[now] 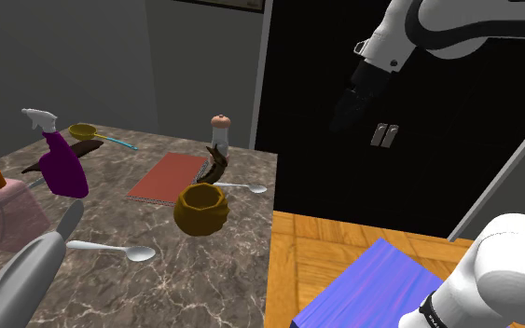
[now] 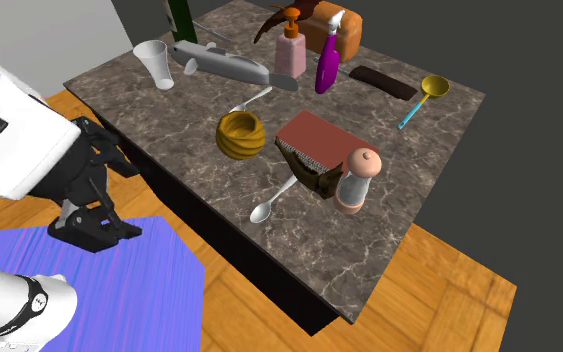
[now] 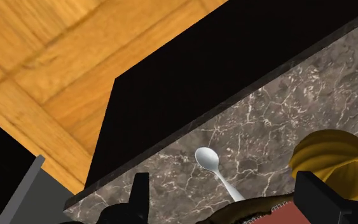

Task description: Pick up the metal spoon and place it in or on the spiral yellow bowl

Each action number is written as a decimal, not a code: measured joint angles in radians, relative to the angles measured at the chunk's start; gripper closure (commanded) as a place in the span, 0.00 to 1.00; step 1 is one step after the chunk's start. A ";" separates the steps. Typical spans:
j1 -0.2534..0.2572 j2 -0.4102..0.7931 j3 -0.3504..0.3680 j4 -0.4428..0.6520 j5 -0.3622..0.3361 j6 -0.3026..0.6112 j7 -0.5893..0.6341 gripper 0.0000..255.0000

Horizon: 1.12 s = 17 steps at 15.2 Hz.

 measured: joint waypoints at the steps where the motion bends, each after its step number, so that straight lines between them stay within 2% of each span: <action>1: 0.008 0.037 0.001 0.006 0.005 0.030 -0.011 0.00; 11: 0.081 0.364 0.008 0.054 0.067 0.293 -0.145 0.00; 17: 0.118 0.572 0.025 0.155 0.107 0.391 -0.222 0.00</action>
